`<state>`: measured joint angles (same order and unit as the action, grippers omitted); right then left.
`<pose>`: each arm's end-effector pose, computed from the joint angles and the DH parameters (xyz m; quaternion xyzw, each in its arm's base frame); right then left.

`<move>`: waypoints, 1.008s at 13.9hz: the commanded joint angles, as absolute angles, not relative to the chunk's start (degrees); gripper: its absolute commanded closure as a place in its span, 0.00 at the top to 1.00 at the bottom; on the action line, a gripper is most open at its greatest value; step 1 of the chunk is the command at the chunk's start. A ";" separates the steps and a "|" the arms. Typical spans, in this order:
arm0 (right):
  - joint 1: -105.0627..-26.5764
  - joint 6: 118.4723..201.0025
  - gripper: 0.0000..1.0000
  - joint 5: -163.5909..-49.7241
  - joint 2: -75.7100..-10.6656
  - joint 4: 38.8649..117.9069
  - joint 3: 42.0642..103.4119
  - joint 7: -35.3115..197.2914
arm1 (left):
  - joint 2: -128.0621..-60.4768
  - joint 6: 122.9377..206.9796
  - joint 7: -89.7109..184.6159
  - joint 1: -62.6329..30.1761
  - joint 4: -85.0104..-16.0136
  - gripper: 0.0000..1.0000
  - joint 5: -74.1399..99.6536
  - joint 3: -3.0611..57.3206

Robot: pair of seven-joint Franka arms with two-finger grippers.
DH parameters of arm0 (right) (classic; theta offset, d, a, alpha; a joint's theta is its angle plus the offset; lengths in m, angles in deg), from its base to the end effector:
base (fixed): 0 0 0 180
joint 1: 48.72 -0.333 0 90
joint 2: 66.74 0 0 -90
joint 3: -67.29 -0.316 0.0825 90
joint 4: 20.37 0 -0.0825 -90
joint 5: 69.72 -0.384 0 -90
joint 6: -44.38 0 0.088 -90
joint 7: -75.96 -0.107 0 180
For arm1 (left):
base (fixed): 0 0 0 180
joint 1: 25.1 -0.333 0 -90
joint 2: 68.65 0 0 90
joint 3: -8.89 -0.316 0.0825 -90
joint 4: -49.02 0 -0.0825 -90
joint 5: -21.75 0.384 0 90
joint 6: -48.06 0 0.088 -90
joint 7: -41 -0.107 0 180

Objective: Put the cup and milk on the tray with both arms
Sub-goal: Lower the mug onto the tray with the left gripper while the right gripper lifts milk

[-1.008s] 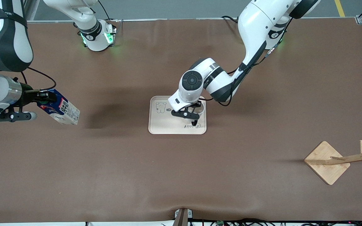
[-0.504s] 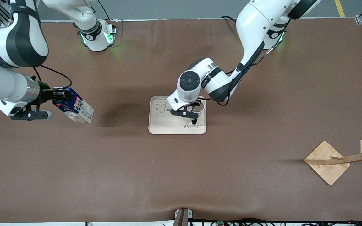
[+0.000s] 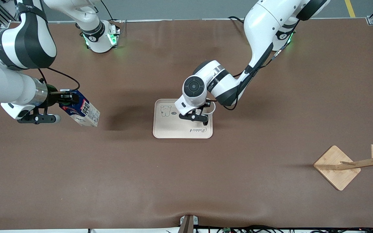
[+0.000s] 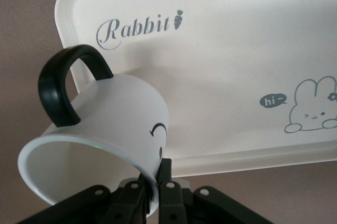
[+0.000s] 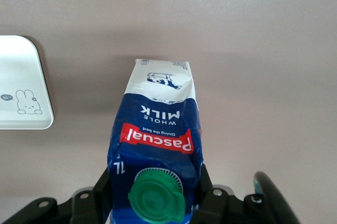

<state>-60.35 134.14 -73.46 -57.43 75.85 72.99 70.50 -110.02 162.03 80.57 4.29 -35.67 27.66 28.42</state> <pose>0.5760 0.0700 0.4818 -0.9903 0.0007 0.1384 0.0106 0.4904 -0.4943 0.2544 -0.9911 0.0760 0.1089 0.0094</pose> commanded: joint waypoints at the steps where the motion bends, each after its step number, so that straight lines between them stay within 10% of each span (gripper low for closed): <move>1: -61.55 132.80 0.24 -74.29 -56.55 73.85 73.35 68.05 | -112.94 160.47 81.96 5.48 -30.88 0.00 27.99 27.88; 4: -62.17 132.80 0.24 -74.29 -56.46 73.76 73.35 67.26 | -114.08 160.82 83.19 5.57 -30.60 0.00 28.16 27.88; 6: -62.17 132.80 0.24 -74.29 -56.46 73.76 73.35 67.26 | -114.26 160.82 83.10 5.57 -30.69 0.37 28.34 27.88; 7: -62.17 132.80 0.24 -74.29 -56.46 73.76 73.35 67.26 | -114.18 160.82 82.75 5.57 -30.69 0.99 28.78 27.79; 14: -64.54 132.36 0.24 -74.90 -56.46 73.23 73.27 62.69 | -104.89 158.73 82.58 5.05 -30.08 1.00 28.87 27.79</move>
<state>-63.10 133.88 -73.71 -57.25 75.31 72.94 65.30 -110.88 161.75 81.88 5.30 -29.36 27.77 28.41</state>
